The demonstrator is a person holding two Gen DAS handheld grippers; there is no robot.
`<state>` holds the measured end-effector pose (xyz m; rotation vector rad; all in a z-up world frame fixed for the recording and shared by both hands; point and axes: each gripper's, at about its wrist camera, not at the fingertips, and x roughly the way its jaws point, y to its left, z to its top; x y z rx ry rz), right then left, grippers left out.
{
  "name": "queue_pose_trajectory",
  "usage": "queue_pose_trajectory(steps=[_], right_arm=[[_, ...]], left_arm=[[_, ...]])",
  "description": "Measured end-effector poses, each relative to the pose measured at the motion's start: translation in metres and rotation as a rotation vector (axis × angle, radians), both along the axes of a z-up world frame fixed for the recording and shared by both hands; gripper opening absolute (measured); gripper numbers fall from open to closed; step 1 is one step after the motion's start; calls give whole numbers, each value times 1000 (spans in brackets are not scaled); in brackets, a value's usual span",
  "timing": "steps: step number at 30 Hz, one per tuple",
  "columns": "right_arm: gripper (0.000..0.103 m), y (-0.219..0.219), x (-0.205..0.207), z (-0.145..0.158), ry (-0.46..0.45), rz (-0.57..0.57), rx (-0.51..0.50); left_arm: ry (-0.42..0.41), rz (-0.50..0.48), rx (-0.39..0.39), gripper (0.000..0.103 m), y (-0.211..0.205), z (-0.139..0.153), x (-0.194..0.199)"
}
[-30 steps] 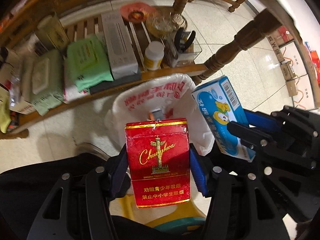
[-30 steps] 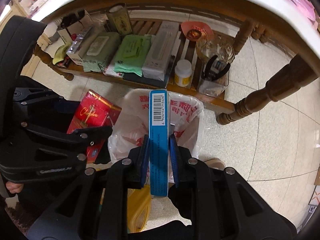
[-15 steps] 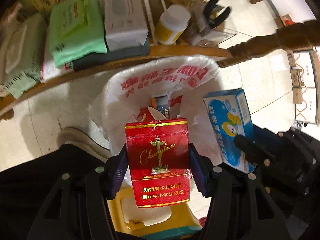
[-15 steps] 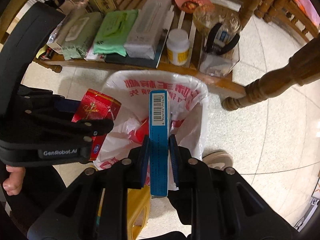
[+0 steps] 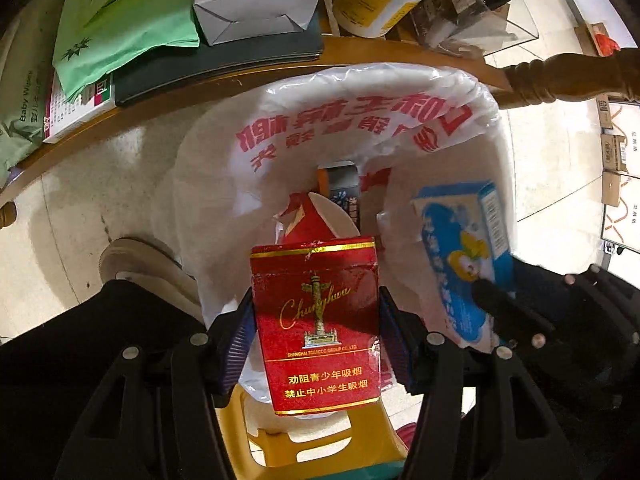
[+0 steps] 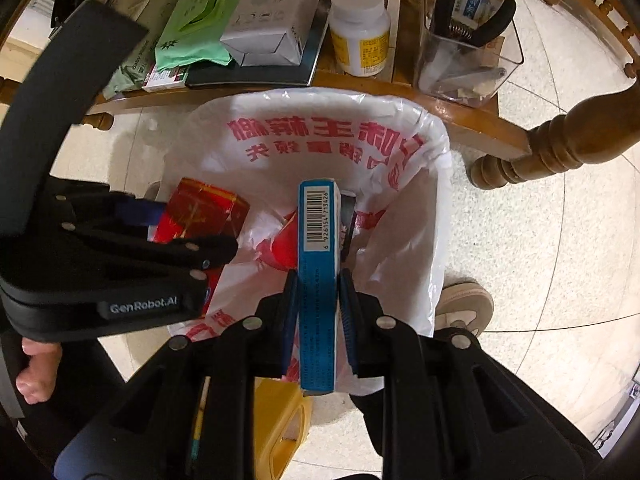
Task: Collect trash
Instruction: 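Open the left gripper to drop the pack while the right gripper drops the box, then raise both tools back up over the table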
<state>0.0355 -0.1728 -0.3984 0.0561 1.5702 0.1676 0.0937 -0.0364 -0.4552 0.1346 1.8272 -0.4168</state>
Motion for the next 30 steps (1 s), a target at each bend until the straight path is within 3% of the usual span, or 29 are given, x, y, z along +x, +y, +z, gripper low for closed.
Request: queue_pose_trajectory(steps=[3,6,14,20,25,30], right_arm=[[36,-3,1,-1,-8,-18,2],[36,-5,3,-1,-9,-18,-1],[37,-2,1,-4,-4,-11,1],[45,-1,-1,2,-11,-11,-2],[52,0,-12,36,-52,7,5],[68,-9,-28,105,-135,10,47]], left_arm=[[-16,4,18,66,2,2,4],[-49,7,40,75,3,5,6],[-56,-2,32,76,-2,11,6],[-67,2,27,76,0,19,4],[-96,18,35,77,15,46,-8],[-121,-54,38,78,38,105,-40]])
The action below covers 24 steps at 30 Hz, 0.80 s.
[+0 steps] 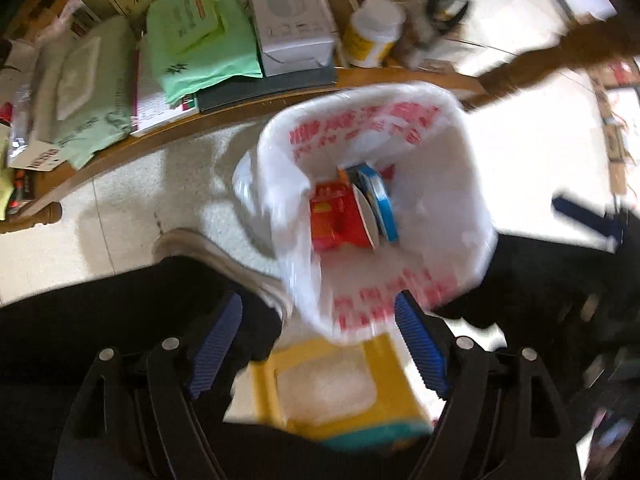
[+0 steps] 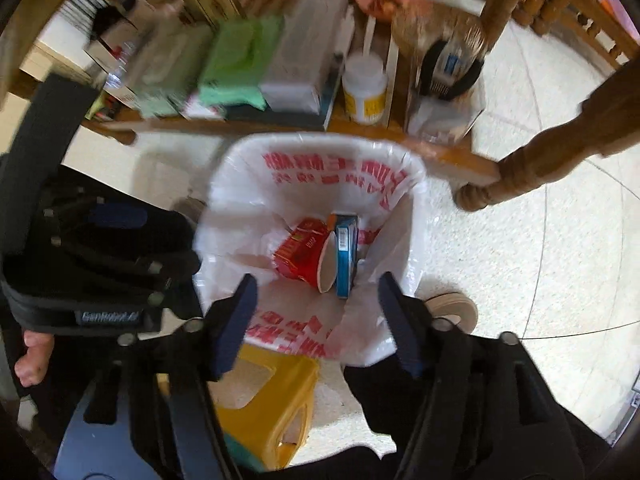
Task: Collect trash
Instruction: 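Raise both tools back up over the table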
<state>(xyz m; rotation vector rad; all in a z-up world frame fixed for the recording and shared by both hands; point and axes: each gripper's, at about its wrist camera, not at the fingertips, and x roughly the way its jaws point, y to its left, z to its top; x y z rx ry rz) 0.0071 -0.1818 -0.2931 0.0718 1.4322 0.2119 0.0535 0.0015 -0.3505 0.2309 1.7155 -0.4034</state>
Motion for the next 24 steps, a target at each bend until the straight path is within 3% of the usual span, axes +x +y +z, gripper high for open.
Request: queue_pose_trajectory(steps=[6,8,12,16,21,24], right_arm=[[74,-12,-10,111,-121,18,51],[75,-17,-4,147,-162,11,44],[79,-31,19,220,-229,-18,56],[80,-36,45,274,-272,-19,27],[80,-39,70,308,-275,-23,36],[80,-43,81,319,-292,-46,38]], left_arm=[[-32,-19,-72,83,21,112,-6],[-99,-2,-65,83,24,154,5],[-325,7,14,88,15,256,46],[-422,26,15,93,-1,326,80],[-453,36,39,93,-25,359,110],[-406,50,-2,93,-32,362,126]])
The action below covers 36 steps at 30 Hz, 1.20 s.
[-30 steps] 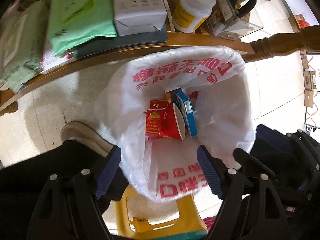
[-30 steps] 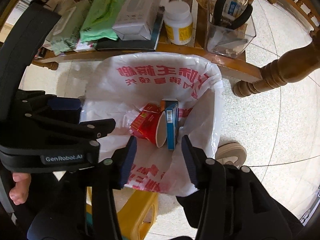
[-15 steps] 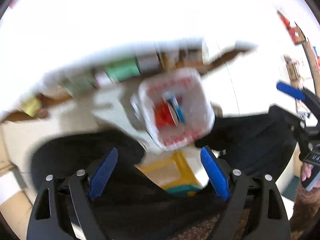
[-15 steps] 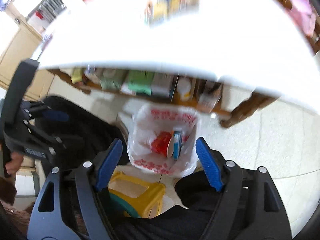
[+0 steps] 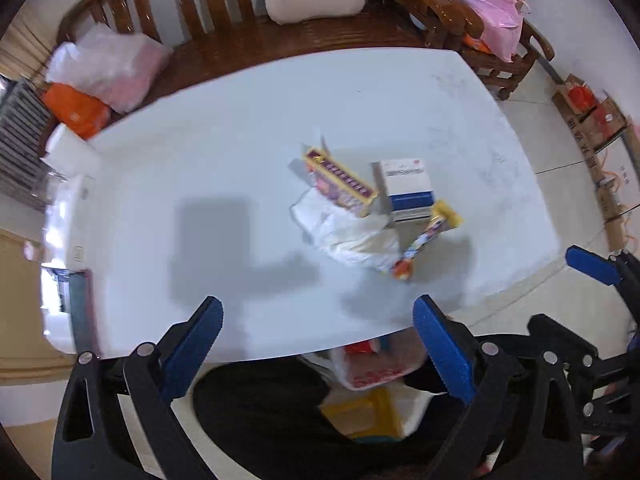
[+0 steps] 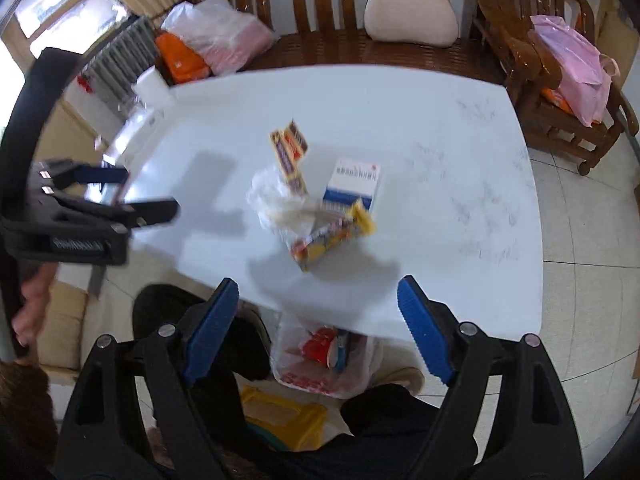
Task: Collect trash
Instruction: 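Raise both tools back up over the table, then grasp the purple-gold cigarette box with the left gripper while the right gripper grasps the snack wrapper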
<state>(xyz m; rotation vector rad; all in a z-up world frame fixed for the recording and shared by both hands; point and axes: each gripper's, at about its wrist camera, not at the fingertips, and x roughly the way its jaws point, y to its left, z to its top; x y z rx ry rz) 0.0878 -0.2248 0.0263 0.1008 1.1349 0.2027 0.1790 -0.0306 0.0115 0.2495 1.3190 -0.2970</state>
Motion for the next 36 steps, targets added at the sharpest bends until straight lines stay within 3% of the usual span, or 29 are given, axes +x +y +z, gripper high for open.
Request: queue_pose_trajectory(steps=[6,14,36], right_arm=[[80,-9,10,0,-2,-24,5],[80,-13,29,-18,40,-45,24],[80,-6,78,-106,198,-70,76]], left_arm=[[23,30,-44,93,-3,2,17],[48,55,-26,93,-16,-21,43],[170,115,-52,93,-27,-95,114]])
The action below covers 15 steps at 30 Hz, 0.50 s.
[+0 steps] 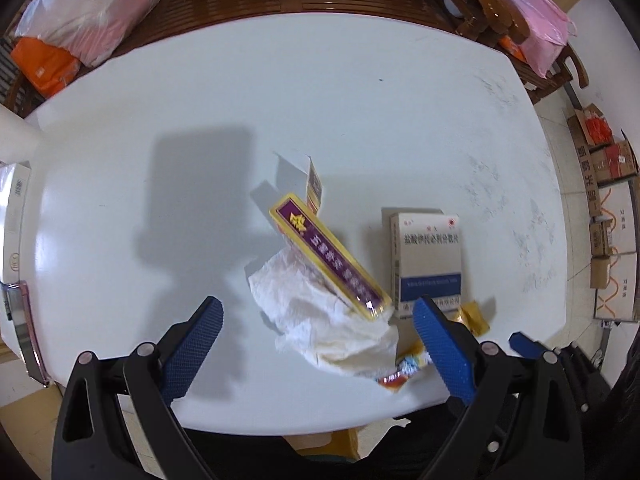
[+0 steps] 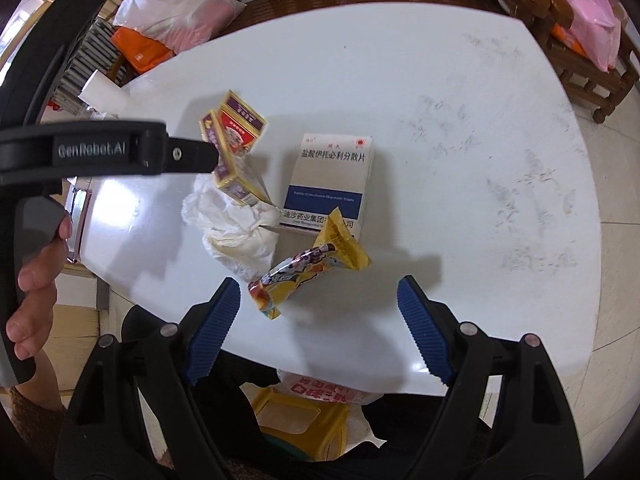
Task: Collect trash
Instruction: 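Grasp the purple-gold cigarette box with the left gripper while the right gripper grasps the snack wrapper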
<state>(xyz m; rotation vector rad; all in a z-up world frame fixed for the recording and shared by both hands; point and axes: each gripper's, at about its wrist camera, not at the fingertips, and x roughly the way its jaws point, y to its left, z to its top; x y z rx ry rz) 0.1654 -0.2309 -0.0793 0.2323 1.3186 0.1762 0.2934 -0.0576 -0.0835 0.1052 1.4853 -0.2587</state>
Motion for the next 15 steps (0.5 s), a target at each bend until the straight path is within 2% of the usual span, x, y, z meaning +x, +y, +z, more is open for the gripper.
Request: queue_pose_trajectory(steps=[6,8,9,14,15], right_arm=[[79,3,12,-19,32,-4,7],[75,4,14,-26,43,-6,23],[70,5,15,-28,48,-7,27],[67,9,19,-38,67,-10,47],[64,10,19,-40,68,-9,50]], left_arm=[[25,42,-26,93,1,-16,17],[32,49,-31,93,0,-19,22],[35,55,-32,93,0,-22,25],[73,88,-54,90,3,-35,33],[78,90,-56,87,3,-38,33]])
